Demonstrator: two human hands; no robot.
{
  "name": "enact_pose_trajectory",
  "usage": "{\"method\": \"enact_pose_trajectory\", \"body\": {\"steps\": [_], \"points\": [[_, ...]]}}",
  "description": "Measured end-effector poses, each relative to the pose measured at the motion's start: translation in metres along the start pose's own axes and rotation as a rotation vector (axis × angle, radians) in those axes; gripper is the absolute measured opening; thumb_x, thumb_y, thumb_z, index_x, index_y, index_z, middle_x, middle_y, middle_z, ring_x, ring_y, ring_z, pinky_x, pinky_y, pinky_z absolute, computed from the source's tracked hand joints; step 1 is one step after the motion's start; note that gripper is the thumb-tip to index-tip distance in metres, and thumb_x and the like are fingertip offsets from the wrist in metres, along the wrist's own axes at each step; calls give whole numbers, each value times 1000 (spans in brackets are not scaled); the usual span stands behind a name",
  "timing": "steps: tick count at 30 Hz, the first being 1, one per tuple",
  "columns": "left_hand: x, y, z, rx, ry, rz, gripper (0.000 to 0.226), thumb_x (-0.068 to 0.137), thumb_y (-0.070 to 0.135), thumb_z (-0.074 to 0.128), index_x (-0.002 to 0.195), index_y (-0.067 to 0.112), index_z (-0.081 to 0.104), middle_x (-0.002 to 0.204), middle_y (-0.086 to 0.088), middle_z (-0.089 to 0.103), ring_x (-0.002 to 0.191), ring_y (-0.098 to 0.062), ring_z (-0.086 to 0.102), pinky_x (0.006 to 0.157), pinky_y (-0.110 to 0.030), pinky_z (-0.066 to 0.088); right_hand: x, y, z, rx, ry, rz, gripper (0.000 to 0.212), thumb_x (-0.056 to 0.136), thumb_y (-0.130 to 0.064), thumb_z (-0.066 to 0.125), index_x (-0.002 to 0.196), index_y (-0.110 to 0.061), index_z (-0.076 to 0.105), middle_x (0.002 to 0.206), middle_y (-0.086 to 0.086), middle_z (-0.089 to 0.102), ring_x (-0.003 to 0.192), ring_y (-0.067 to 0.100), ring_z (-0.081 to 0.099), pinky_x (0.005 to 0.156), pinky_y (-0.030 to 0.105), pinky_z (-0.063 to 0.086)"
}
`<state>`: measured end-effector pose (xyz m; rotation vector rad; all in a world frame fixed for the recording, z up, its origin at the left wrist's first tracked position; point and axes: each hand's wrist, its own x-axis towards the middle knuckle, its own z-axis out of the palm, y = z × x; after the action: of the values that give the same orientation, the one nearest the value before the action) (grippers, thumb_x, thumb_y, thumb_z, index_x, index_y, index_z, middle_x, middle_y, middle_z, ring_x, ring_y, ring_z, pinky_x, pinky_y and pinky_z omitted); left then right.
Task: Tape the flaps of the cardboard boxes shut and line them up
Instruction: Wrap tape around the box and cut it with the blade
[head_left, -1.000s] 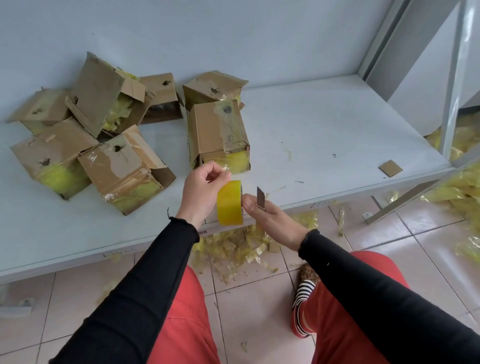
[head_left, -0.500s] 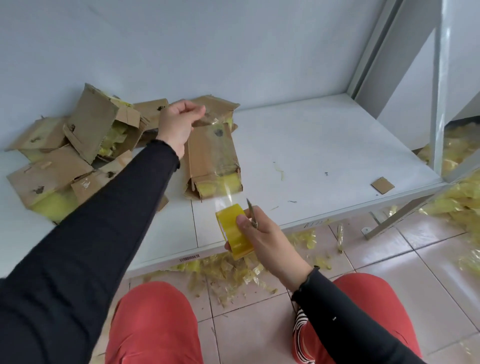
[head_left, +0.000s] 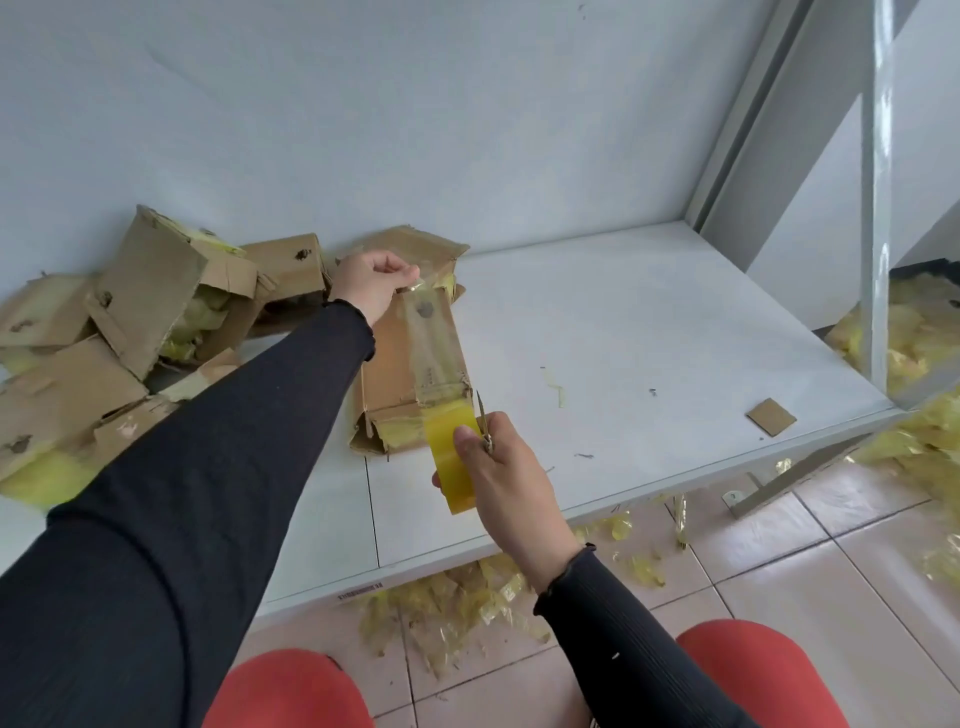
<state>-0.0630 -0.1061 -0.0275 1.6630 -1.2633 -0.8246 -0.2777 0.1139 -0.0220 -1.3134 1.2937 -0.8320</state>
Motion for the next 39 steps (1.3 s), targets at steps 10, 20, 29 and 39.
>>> {"method": "enact_pose_trajectory", "body": {"steps": [10,20,29,39], "points": [[-13,-20,4,12,-7,-57,22,85,29,84,74,14,73,77,8,70,79,-10,62,77,-27,50,-12,24,-20,-108,-12,32,20,108,-40,44,96,-24,48,82,-2,72,75,10,75,78,48,57],[-22,-13,-5,65,-311,-515,65,93,48,72,142,8,59,127,-13,69,111,-27,67,95,-36,54,-23,37,-34,-160,-51,96,30,107,-38,45,91,-13,44,75,0,46,70,12,73,66,38,38],[-19,-17,-1,216,-198,-490,14,106,8,45,99,8,58,107,-13,57,91,-27,57,80,-34,46,-16,45,-40,-37,-56,109,55,91,-56,48,101,-2,44,85,7,42,90,54,59,72,43,41],[-66,3,13,845,-233,260,62,108,60,21,103,15,64,103,-3,67,94,-25,60,80,-43,50,-14,51,-44,-6,-73,34,39,106,-40,49,102,0,46,82,7,45,73,33,57,68,41,41]]}}
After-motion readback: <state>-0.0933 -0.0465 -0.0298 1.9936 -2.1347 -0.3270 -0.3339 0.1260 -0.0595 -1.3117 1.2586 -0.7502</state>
